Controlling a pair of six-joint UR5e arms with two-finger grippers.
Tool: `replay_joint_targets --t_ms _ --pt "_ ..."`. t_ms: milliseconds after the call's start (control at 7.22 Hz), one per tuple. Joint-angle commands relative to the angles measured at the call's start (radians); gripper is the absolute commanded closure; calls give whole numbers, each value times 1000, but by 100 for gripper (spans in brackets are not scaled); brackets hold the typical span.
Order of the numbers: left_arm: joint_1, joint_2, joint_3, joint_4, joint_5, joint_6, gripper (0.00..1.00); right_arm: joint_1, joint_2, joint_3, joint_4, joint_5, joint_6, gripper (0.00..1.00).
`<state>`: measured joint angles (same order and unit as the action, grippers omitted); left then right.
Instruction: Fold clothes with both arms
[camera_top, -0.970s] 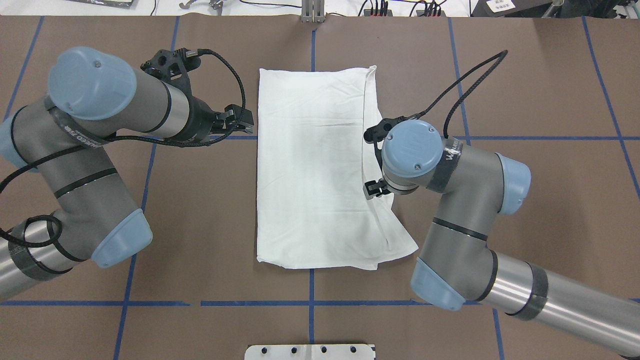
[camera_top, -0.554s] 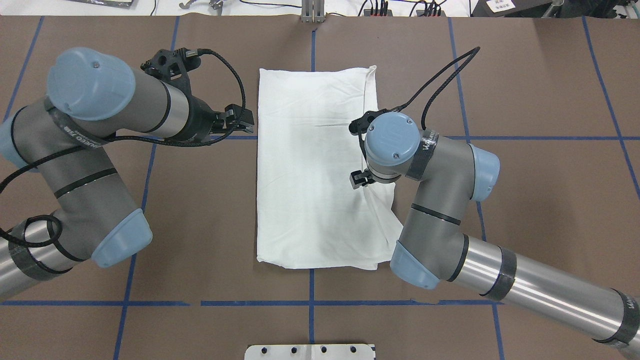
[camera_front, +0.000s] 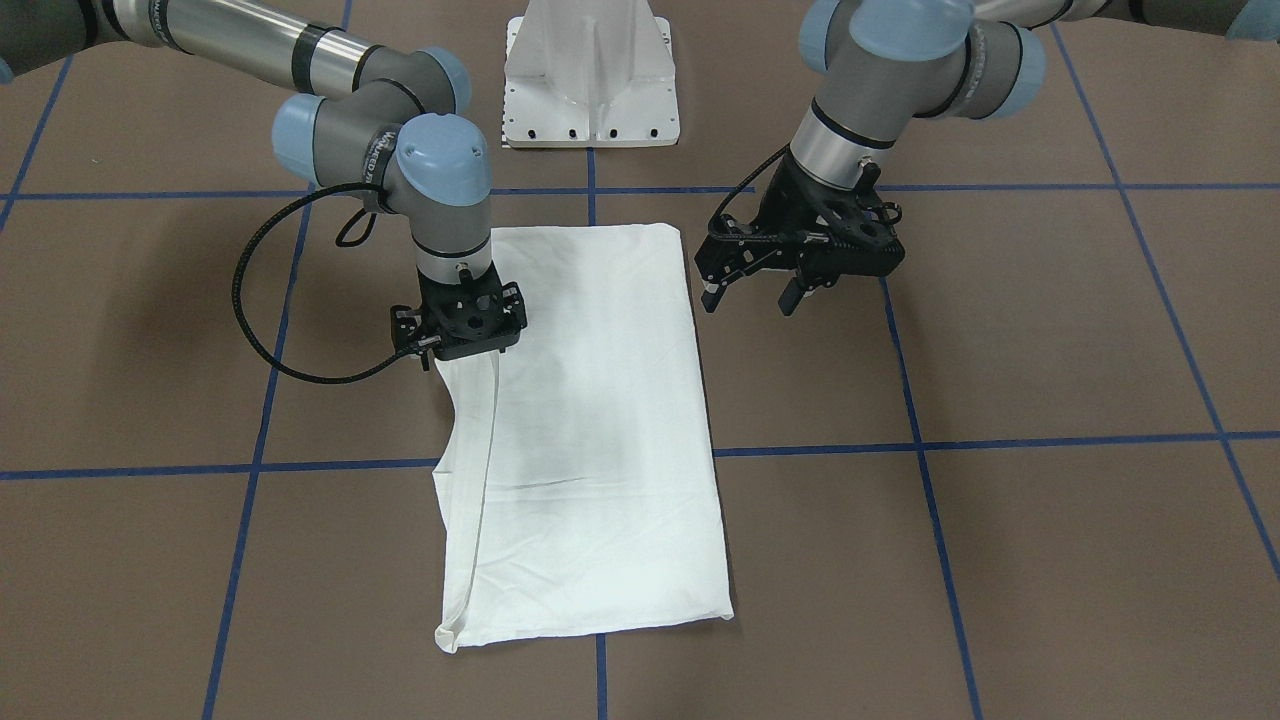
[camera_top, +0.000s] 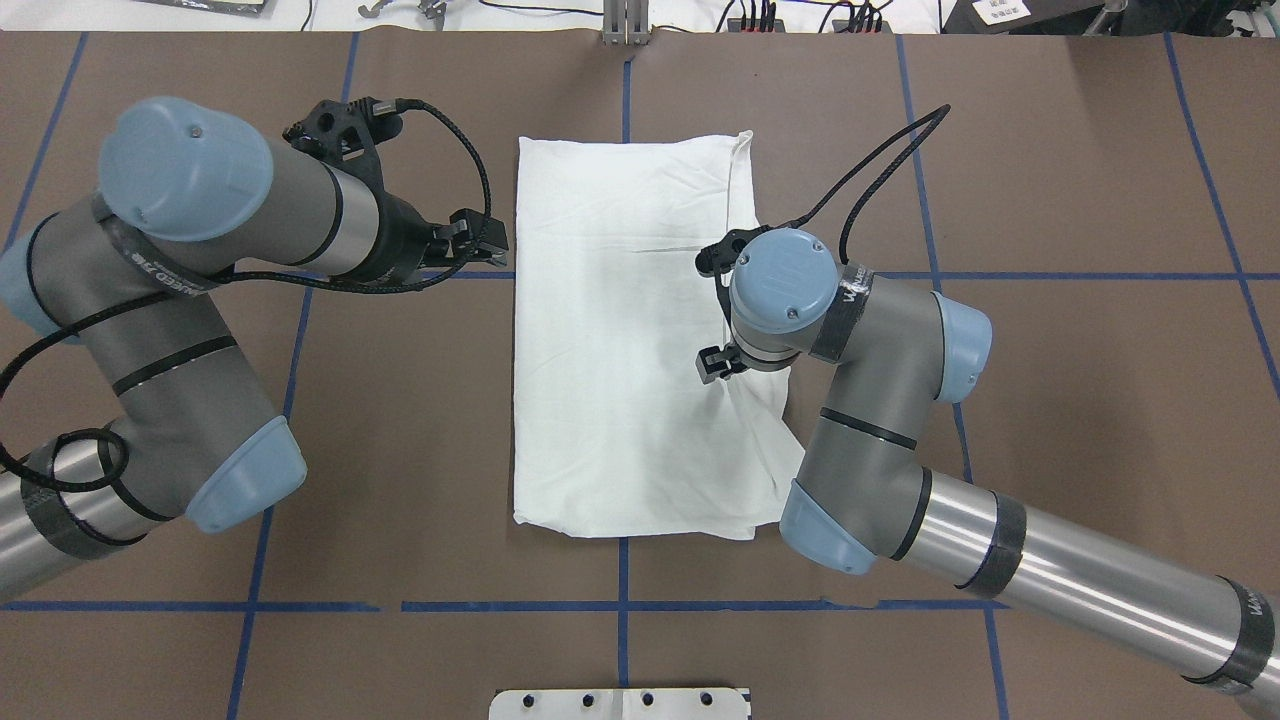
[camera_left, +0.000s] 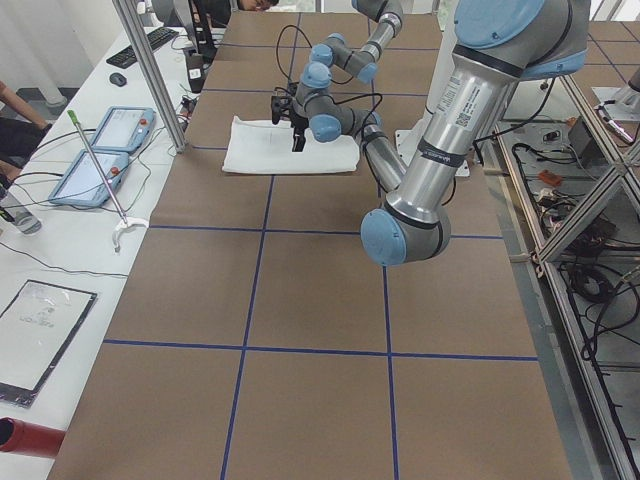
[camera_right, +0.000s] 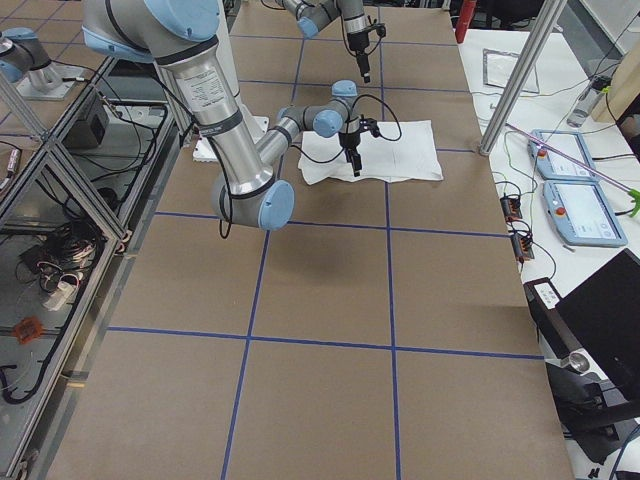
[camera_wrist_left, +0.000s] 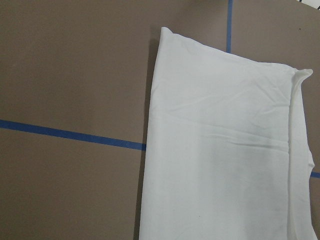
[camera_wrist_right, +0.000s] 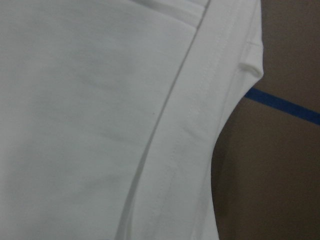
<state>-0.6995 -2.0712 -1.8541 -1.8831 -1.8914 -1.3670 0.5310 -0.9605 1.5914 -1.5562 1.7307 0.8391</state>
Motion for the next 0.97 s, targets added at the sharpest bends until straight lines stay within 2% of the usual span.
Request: replay_joint_targets --t_ms 0,554,831 --pt "0 -1 1 -26 0 -4 0 0 -7 -1 -14 10 0 0" --pt "0 -7 10 -33 0 -9 0 12 -36 7 -44 23 -3 0" --pt "2 -26 10 -28 -2 -12 0 67 -99 54 -41 50 -78 0"
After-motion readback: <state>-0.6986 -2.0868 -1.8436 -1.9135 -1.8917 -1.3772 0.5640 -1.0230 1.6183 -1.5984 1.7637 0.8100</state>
